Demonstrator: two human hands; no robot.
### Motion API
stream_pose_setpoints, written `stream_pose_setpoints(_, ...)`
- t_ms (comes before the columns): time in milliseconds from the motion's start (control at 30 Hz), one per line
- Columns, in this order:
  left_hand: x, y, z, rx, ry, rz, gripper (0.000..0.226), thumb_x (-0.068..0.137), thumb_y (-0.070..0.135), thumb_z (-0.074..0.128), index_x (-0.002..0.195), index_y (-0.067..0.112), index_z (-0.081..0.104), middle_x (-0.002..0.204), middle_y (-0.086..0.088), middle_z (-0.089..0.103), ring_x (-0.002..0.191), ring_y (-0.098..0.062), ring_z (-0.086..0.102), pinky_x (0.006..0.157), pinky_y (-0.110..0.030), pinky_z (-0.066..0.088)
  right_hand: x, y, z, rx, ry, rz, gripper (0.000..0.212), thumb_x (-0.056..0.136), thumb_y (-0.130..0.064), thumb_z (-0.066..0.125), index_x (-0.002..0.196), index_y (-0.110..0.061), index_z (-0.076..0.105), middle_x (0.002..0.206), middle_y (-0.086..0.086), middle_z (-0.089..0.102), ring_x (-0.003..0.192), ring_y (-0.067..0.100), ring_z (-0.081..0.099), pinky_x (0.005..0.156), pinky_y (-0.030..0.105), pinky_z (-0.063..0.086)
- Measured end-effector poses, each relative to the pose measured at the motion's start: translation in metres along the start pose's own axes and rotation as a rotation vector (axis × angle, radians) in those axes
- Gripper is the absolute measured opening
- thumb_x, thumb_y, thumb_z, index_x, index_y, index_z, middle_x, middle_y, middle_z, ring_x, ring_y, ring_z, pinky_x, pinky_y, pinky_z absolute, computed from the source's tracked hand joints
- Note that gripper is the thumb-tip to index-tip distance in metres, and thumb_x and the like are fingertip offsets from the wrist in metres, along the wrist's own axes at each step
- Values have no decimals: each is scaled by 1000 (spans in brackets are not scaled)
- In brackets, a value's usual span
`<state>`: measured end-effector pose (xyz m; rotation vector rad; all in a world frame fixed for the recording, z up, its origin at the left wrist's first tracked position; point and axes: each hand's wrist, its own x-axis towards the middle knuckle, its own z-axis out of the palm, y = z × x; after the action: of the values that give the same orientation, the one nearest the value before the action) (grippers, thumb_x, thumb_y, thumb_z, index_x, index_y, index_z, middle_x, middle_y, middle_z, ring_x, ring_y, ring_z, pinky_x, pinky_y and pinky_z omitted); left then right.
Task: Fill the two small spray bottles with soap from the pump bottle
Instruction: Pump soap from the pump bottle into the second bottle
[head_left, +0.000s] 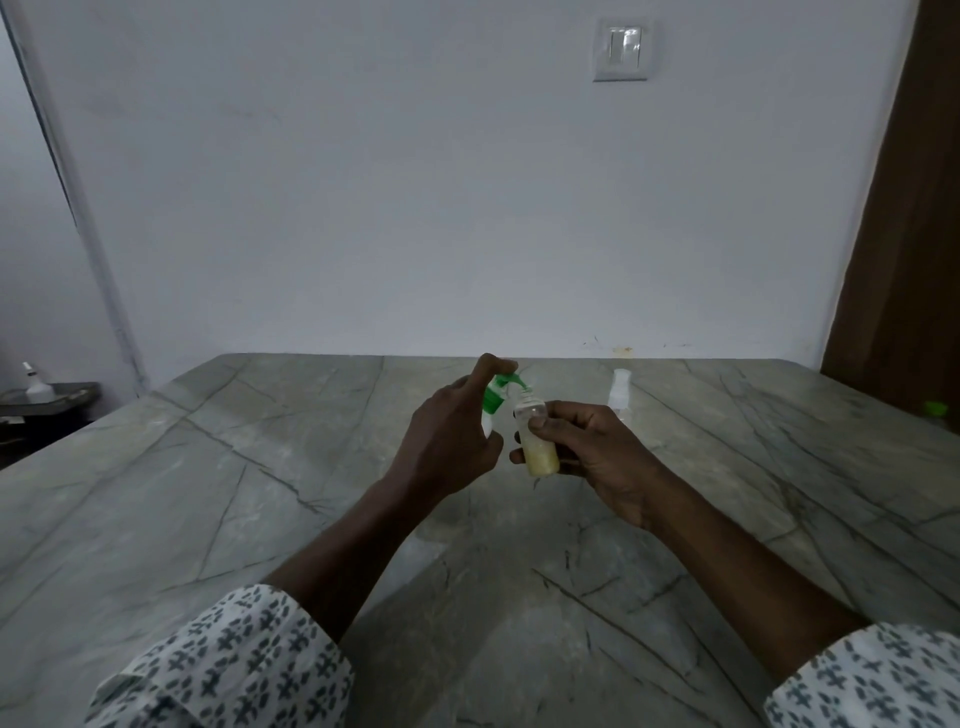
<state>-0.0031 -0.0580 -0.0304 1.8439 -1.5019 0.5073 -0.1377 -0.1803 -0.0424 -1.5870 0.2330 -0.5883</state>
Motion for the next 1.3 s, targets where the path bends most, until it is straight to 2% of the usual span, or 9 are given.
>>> stream_pose_setpoints(133,0,-1,1,-2,5,-10,63,74,9,73,125,25,40,106,-7,69,62,-10,54,58,-23,49,-1,1,2,0,-20,10,22,96,-16,58,116,-10,67,109,17,73,94,30,74,81,34,60)
stream_pose_setpoints(300,0,-2,1,5,8,-4,70,75,9,72,135,23,38,108,-6,68,56,-3,47,54,-13,35,-1,0,2,19,-7,-4,23,96,-17,58,116,-11,67,109,17,73,95,31,73,85,38,59)
stream_pose_setpoints(400,-1,-3,1,4,-1,-4,77,76,12,72,139,30,31,109,-6,69,56,-3,47,55,-16,42,-1,-1,1,31,12,-16,20,95,-18,59,112,-15,69,108,15,73,95,31,73,88,41,58)
stream_pose_setpoints(500,-1,-3,2,14,-1,-5,80,76,13,73,141,31,30,109,-6,69,56,-3,47,55,-17,43,-2,-1,2,42,22,-24,20,95,-17,60,112,-14,69,109,16,73,94,30,74,85,38,59)
stream_pose_setpoints(767,0,-2,1,-2,-1,-15,72,74,11,73,134,27,37,108,-6,68,61,-6,48,56,-17,39,-3,2,7,45,23,-30,19,95,-16,59,112,-14,68,110,14,73,95,28,74,84,35,60)
stream_pose_setpoints(933,0,-1,0,-8,6,-25,64,74,9,74,128,23,42,113,-7,69,64,-10,52,58,-19,45,-4,2,9,26,5,-31,19,95,-16,59,111,-16,69,106,10,75,94,27,74,79,31,60)
stream_pose_setpoints(1067,-1,-2,1,-8,3,-12,71,74,10,74,134,25,38,110,-6,69,57,-3,47,55,-17,41,-3,2,7,31,13,-28,23,95,-17,59,116,-11,67,109,14,73,95,29,73,84,36,59)
stream_pose_setpoints(1300,-1,-3,1,17,-6,2,82,75,13,73,139,35,27,105,-5,69,54,-3,46,55,-18,44,-2,0,4,70,9,-9,18,96,-17,59,110,-16,70,113,16,72,96,31,73,90,42,57)
